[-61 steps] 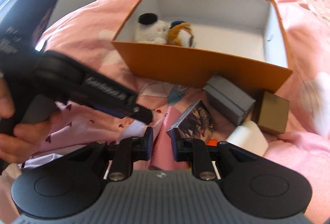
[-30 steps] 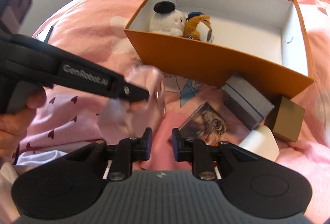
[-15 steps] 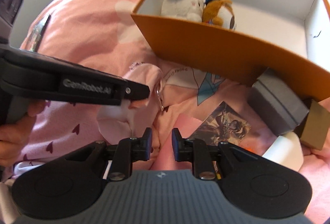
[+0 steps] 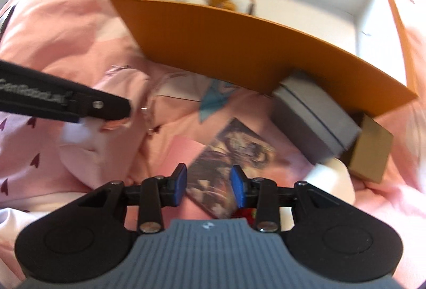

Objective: Organize objects
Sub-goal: 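Grasp the pink bag with the left gripper beside the box, then grasp the pink tube with the right gripper while left gripper holds the pink bag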

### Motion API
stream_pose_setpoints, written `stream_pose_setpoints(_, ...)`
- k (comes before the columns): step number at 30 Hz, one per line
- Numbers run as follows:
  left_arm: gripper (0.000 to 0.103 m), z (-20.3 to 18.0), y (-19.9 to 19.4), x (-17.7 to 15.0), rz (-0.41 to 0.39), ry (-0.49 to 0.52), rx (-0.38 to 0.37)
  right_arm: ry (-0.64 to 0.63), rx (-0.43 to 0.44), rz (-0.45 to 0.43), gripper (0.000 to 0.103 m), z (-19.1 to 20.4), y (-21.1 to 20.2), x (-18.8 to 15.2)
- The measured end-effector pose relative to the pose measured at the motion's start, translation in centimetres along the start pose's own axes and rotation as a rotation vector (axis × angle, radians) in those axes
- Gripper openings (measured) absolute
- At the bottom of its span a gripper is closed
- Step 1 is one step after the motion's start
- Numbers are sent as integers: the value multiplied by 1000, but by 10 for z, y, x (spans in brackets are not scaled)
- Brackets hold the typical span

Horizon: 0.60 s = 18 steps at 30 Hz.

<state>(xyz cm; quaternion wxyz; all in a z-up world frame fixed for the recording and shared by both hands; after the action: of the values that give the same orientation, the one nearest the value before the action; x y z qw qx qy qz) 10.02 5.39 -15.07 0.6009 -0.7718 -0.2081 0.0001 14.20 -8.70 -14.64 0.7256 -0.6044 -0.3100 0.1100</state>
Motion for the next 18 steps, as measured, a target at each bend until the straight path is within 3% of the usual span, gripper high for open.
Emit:
stream_pose_setpoints(3, 47, -1, 1, 0, 2, 1, -7, 32, -20, 2, 33, -12, -2, -2)
stream_pose_setpoints(9, 47, 0, 2, -1, 15, 1, -15, 33, 91, -31, 33, -1, -20, 0)
stream_pose_setpoints(13, 47, 1, -1, -2, 18, 9, -10, 1, 161, 18, 33, 23, -20, -6)
stream_pose_setpoints(18, 46, 4, -5, -5, 18, 15, -15, -11, 107, 86, 33, 41, -5, -17)
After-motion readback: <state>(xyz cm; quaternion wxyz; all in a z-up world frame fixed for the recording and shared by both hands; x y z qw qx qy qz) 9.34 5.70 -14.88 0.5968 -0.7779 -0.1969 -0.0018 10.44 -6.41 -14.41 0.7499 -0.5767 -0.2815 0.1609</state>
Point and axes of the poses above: each gripper's, at about its wrist camera, not at the fingertips, and y roughly the way its jaws point, z to its left, x to its top, the point moved 7 cm from there along y, roughly the way its jaws point, and after that the axes turned 1 degree about x, right-handed, at the moved point
